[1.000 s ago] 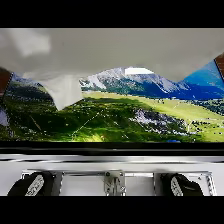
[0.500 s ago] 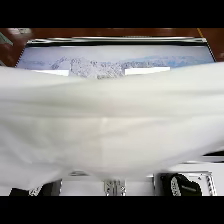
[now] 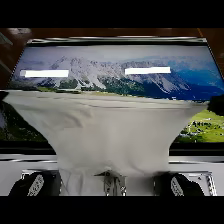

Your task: Fold the shirts.

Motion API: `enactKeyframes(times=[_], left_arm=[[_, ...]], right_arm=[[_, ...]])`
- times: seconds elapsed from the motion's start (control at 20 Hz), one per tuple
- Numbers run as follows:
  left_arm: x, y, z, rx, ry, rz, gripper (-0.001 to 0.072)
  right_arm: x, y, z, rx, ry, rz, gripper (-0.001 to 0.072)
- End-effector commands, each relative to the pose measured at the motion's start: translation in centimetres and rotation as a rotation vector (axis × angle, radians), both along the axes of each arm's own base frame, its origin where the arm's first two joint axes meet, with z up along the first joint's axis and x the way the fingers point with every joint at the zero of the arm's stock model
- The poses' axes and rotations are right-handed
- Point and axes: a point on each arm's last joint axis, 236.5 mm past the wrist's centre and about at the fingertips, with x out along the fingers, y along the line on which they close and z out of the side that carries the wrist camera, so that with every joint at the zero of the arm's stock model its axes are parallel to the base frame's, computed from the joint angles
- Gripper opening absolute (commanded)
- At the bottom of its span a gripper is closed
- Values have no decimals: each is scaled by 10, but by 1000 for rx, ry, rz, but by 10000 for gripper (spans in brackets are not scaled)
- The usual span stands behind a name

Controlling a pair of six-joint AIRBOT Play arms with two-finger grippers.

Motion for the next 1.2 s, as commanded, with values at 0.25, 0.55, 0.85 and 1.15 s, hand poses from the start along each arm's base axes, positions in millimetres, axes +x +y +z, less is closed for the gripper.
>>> enactKeyframes(times=[0.25,0.55,0.85,1.15], left_arm=[[178,7,-197,-111,73,125,36],[248,8,-233,-61,-26,212,36],[270,26,-240,-46,-95,298,36],[258,2,-277,-83,28,244,36]], right_arm=[[210,9,-148,267,-216,-94,60],[283,46,-184,147,-367,-11,60],[302,30,-178,119,-448,-56,60],[292,40,-208,219,-350,-110,61]])
